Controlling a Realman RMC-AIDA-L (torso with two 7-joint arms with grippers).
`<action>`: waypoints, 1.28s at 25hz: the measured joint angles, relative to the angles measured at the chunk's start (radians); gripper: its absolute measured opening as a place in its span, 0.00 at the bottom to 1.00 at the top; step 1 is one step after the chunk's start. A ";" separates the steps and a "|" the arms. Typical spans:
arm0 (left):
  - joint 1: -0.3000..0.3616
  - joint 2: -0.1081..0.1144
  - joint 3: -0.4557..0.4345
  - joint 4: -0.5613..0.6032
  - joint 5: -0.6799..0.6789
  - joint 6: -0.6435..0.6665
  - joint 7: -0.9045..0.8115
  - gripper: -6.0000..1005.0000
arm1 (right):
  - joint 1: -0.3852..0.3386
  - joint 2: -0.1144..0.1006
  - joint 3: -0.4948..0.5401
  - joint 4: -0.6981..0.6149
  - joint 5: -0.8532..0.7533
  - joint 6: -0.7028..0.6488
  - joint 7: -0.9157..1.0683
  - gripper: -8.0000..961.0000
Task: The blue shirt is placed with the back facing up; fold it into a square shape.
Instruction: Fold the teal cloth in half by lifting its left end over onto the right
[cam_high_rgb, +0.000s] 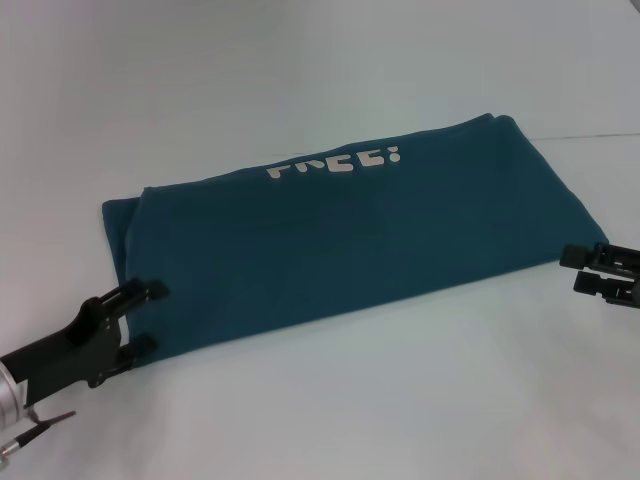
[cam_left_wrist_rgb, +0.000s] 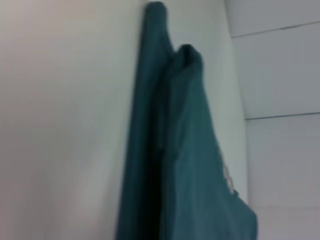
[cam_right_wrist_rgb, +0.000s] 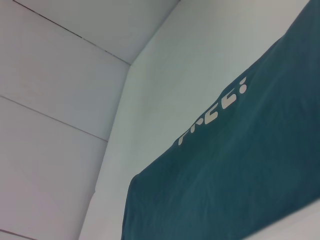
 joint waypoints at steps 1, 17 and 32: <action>0.001 0.000 0.000 -0.003 0.005 -0.008 0.000 0.90 | -0.001 0.000 0.000 0.000 0.000 0.000 0.000 0.86; 0.071 0.007 -0.091 0.036 0.050 0.147 -0.126 0.90 | -0.009 -0.007 0.000 0.000 -0.041 -0.001 0.000 0.86; 0.043 0.003 -0.082 0.020 0.105 0.032 -0.224 0.90 | -0.008 -0.006 0.006 0.000 -0.041 -0.002 0.000 0.86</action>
